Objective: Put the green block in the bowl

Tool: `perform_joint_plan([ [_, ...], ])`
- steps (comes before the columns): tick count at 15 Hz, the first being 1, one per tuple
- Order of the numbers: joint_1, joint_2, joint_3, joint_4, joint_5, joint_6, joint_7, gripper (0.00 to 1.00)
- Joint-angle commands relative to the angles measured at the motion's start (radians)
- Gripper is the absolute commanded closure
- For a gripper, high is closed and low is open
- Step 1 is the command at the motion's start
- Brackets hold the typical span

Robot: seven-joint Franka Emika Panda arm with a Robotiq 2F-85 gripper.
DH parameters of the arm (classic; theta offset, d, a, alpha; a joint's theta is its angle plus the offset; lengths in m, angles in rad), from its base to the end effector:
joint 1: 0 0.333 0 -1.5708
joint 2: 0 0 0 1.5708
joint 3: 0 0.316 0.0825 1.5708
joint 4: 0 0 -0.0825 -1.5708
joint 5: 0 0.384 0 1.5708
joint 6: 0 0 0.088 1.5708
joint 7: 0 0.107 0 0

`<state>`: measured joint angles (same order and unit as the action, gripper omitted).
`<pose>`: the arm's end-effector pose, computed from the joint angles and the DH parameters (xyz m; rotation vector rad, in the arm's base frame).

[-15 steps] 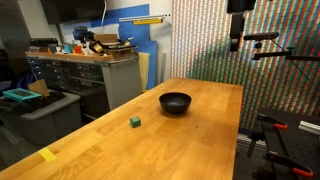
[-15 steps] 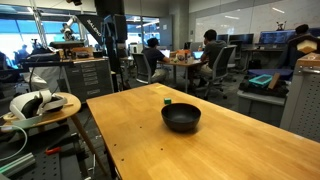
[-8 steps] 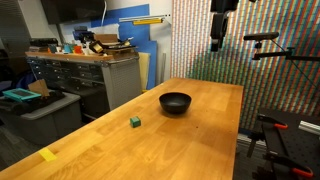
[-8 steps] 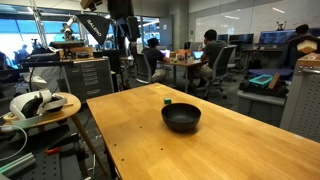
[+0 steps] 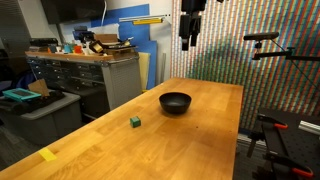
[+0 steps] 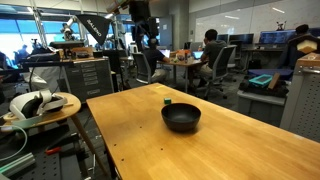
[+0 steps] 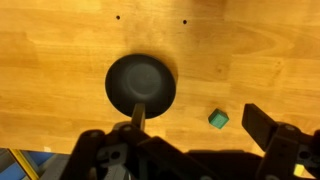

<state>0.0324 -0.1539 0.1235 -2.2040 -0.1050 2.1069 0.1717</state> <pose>0.5004 0.0752 0.4519 3.0390 0.0524 0.1101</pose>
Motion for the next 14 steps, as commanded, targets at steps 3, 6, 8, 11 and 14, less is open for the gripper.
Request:
perform_joint_plan([
  [3, 0.036, 0.250, 0.002, 0.233, -0.051, 0.020, 0.053, 0.00],
  [6, 0.066, 0.357, -0.003, 0.318, -0.053, 0.036, 0.049, 0.00],
  [8, 0.085, 0.417, -0.012, 0.372, -0.049, 0.051, 0.088, 0.00],
  [11, 0.108, 0.507, -0.030, 0.457, -0.023, 0.096, 0.190, 0.00],
  [14, 0.133, 0.590, -0.061, 0.538, -0.013, 0.133, 0.312, 0.00],
])
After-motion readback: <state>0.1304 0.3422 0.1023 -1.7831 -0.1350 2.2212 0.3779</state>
